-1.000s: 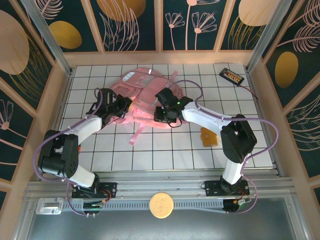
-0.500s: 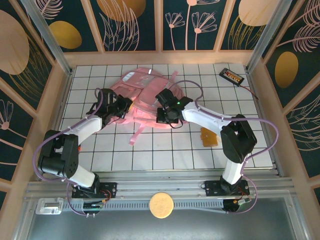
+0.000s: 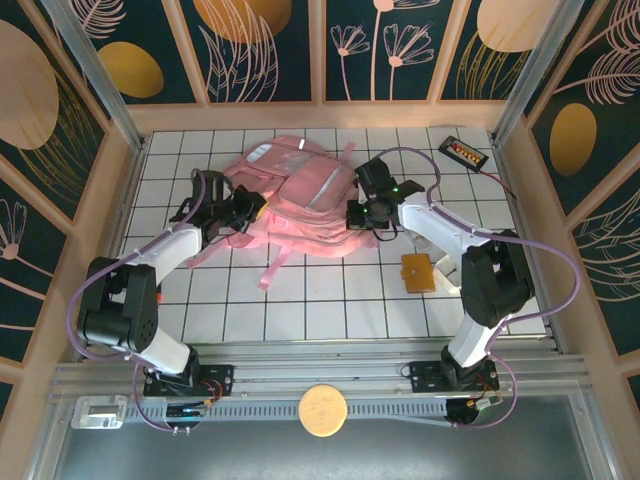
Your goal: Pack the student bag
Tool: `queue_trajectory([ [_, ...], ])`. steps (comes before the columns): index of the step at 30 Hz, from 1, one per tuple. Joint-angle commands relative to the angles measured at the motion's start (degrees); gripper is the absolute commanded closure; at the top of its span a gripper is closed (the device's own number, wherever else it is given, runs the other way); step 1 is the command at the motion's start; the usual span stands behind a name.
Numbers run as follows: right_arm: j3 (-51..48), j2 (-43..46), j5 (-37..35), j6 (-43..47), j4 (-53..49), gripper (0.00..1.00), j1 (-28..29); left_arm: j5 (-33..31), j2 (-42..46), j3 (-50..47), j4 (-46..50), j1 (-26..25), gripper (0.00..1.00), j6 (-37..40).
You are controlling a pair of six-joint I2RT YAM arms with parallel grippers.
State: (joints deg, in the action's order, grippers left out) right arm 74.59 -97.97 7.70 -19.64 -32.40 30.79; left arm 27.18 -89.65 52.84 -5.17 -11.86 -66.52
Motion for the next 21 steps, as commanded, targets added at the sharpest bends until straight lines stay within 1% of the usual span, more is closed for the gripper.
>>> queue_trajectory([
  [1, 0.4, 0.0, 2.4, 2.8, -1.8, 1.0, -0.6, 2.6, -3.2, 6.1, -2.0, 1.8, 0.97, 3.6],
  [3, 0.6, 0.2, 4.1, 2.1, -1.4, 1.0, 0.8, 3.6, -7.2, 10.5, -1.0, 2.9, 0.93, 6.1],
  [4, 0.5, 0.3, 5.2, 1.2, -0.9, 1.0, 2.3, 4.0, -10.5, 14.2, 0.9, 3.8, 0.86, 7.9],
  [6, 0.6, 0.2, 7.9, -1.3, 0.9, 1.0, 4.8, 5.6, -16.0, 21.7, 5.9, 5.0, 0.61, 11.2],
  [7, 0.9, -0.2, 9.4, -2.9, 1.8, 1.0, 6.0, 5.8, -17.3, 24.8, 8.5, 5.3, 0.5, 12.4],
  [9, 2.5, -1.6, 12.0, -5.3, 3.8, 1.0, 7.7, 3.7, -15.9, 26.1, 11.4, 5.4, 0.36, 14.3],
  [10, 3.6, -2.7, 13.0, -6.4, 4.9, 1.0, 8.3, 2.8, -13.6, 24.3, 11.8, 5.4, 0.32, 14.2],
  [12, 6.1, -5.1, 14.9, -7.8, 6.5, 1.0, 8.9, 2.3, -9.1, 18.8, 11.3, 5.5, 0.3, 12.7],
  [13, 7.7, -6.4, 15.5, -8.1, 6.7, 1.0, 9.0, 2.8, -5.5, 14.8, 10.3, 5.4, 0.3, 10.8],
  [16, 11.3, -9.1, 16.8, -7.8, 6.6, 1.0, 9.5, 4.2, 3.7, 0.9, 1.5, 5.0, 0.3, 1.6],
  [17, 11.8, -9.5, 17.1, -7.6, 6.6, 1.0, 9.6, 4.1, 6.0, -2.2, -0.7, 4.5, 0.3, -0.7],
  [19, 12.5, -10.2, 17.9, -7.2, 6.6, 1.0, 9.8, 4.0, 8.8, -6.3, -3.9, 2.4, 0.3, -4.5],
  [21, 12.8, -10.8, 18.5, -6.7, 6.3, 1.0, 9.9, 3.2, 9.3, -7.7, -5.6, -1.0, 0.31, -6.9],
])
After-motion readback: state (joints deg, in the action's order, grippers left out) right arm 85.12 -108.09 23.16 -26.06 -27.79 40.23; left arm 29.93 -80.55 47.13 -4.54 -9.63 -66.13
